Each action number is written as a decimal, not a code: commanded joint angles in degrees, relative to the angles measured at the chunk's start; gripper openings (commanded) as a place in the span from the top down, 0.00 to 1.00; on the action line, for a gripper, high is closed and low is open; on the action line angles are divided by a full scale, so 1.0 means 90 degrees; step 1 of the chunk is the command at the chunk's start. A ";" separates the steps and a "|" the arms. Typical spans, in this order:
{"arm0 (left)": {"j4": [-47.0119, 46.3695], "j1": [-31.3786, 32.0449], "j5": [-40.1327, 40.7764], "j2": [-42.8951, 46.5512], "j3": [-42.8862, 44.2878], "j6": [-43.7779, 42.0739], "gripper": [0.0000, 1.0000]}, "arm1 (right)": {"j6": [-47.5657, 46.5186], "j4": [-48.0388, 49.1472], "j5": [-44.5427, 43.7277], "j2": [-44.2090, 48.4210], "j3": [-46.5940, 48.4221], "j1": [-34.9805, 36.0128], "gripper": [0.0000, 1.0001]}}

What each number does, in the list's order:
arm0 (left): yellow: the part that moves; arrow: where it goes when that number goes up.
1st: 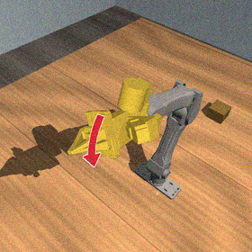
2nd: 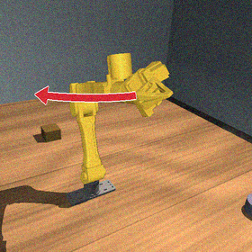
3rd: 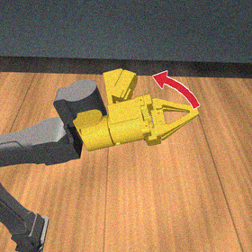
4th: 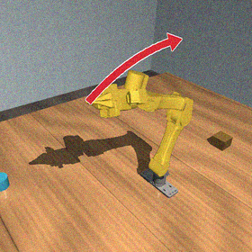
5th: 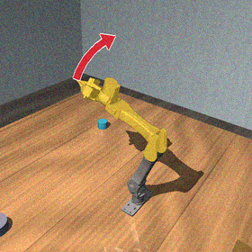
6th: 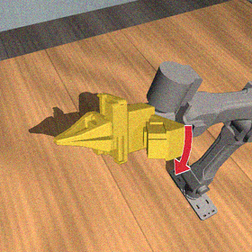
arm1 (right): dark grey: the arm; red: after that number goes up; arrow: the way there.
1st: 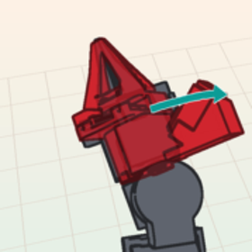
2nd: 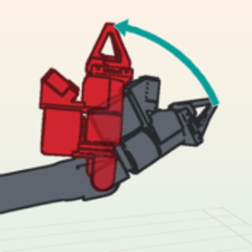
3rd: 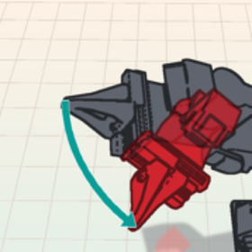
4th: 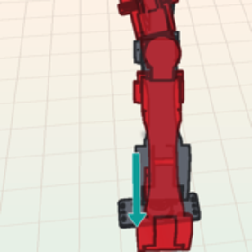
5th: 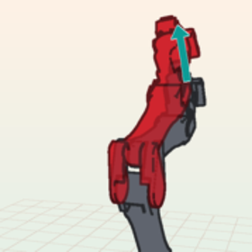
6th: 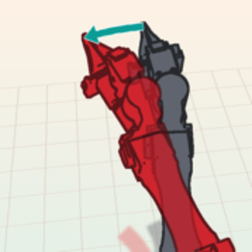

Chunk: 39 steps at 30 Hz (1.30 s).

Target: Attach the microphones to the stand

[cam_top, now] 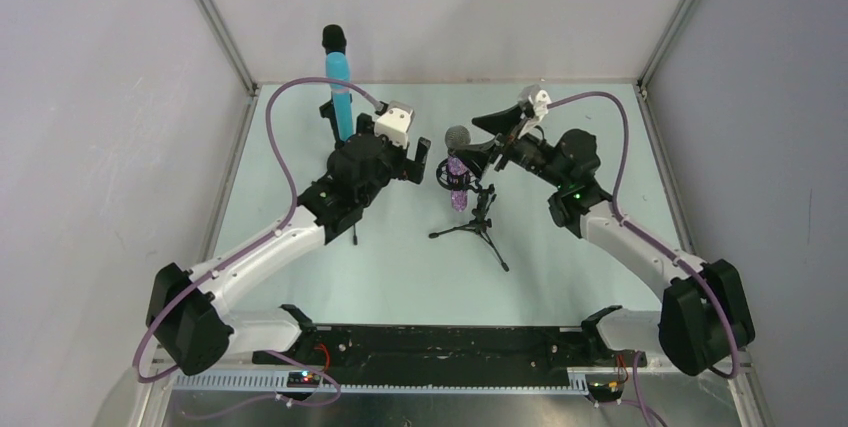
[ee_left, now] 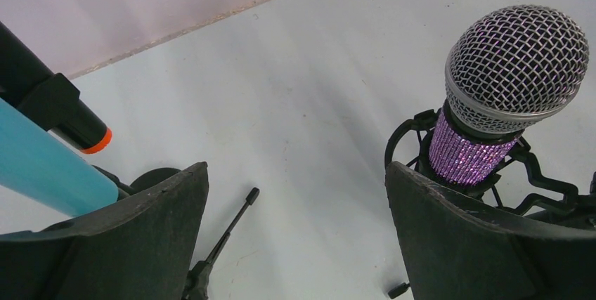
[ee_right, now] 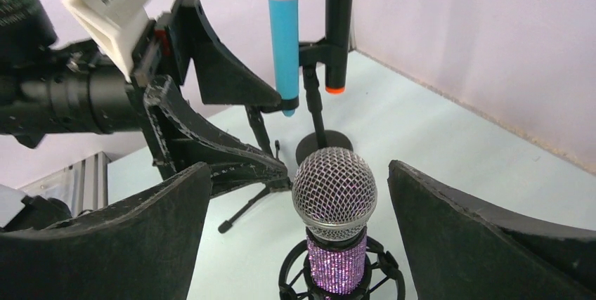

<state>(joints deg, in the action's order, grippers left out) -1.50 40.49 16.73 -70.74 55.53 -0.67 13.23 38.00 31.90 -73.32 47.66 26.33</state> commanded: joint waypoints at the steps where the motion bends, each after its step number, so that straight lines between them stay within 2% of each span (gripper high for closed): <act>1: -0.0234 0.0010 0.0133 0.0306 -0.0043 -0.0307 0.02 | 0.0301 0.0152 0.0172 0.0584 0.0017 -0.0168 0.01; 8: -0.0326 0.0001 0.0043 0.0463 -0.0037 -0.0642 0.02 | 0.0019 -0.0895 0.0198 0.1408 -0.0013 -0.0472 0.01; 16: -0.0410 -0.0098 -0.0552 0.0985 0.0058 -0.1210 0.02 | -0.0361 -0.1973 -0.0157 0.2843 -0.0565 -0.0985 0.01; 21: -0.0410 -0.0618 -0.1074 0.1756 -0.0259 -0.0289 0.02 | -0.0645 -0.2541 -0.0450 0.3450 -0.0978 -0.1190 0.01; 26: -0.0400 -0.0814 -0.0990 0.2589 -0.1165 0.0765 0.02 | -0.0837 -0.2957 -0.0681 0.3988 -0.1294 -0.1372 0.01; 31: 0.0041 -0.0962 -0.0458 0.3746 -0.2092 0.1802 0.02 | -0.0947 -0.3376 -0.0782 0.4403 -0.1620 -0.1480 0.01; 34: 0.0661 -0.0985 0.0114 0.4333 -0.2617 0.2413 0.02 | -0.1087 -0.3688 -0.0882 0.4539 -0.1711 -0.1508 0.01; 39: 0.1001 -0.1021 0.0521 0.5108 -0.3206 0.2989 0.02 | -0.1193 -0.4081 -0.1140 0.4678 -0.1889 -0.1538 0.01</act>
<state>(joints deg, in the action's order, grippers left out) 4.95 31.88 16.32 -28.16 29.06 19.00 4.12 4.34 24.38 -32.27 31.48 12.82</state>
